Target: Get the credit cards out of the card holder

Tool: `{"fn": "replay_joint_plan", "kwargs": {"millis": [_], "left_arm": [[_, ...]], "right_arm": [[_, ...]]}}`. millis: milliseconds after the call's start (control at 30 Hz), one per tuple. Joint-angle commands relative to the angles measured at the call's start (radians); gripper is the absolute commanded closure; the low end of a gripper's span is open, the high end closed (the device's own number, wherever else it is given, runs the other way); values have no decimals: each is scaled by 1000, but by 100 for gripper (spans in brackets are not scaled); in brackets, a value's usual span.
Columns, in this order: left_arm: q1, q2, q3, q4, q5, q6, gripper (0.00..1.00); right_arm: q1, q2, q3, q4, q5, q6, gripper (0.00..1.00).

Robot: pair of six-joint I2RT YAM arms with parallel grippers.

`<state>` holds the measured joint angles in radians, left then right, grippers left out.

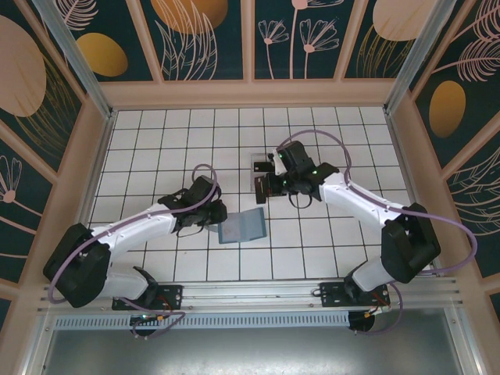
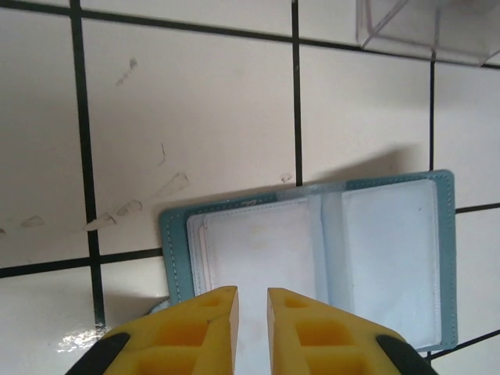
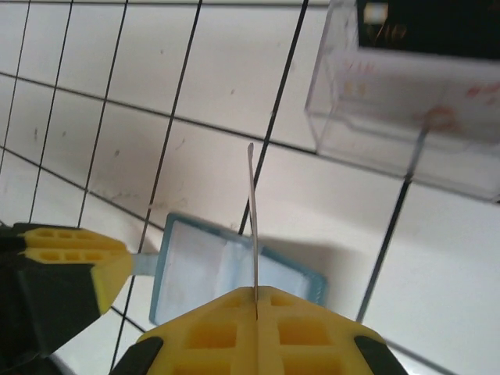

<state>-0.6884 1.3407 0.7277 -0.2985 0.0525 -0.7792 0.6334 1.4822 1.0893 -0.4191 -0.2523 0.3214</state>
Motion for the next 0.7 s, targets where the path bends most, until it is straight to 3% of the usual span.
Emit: {"fn": "replay_joint_plan", "kwargs": {"millis": [0,300,533,667], "left_arm": [[20,-42,-14,-3,-45,3,80],[49,-60,-61,43,-29,24,79],[52,-66,-63,40,-27,48,80],[54,-61,-58,35,-28,57,80]], "right_arm": [[-26,16,86,-95,79,-219,100],[-24,80,222,-194,259,-750,100],[-25,162,322,-293,227,-1212,100],[-37,246,438,-403,180,-1351,100]]}}
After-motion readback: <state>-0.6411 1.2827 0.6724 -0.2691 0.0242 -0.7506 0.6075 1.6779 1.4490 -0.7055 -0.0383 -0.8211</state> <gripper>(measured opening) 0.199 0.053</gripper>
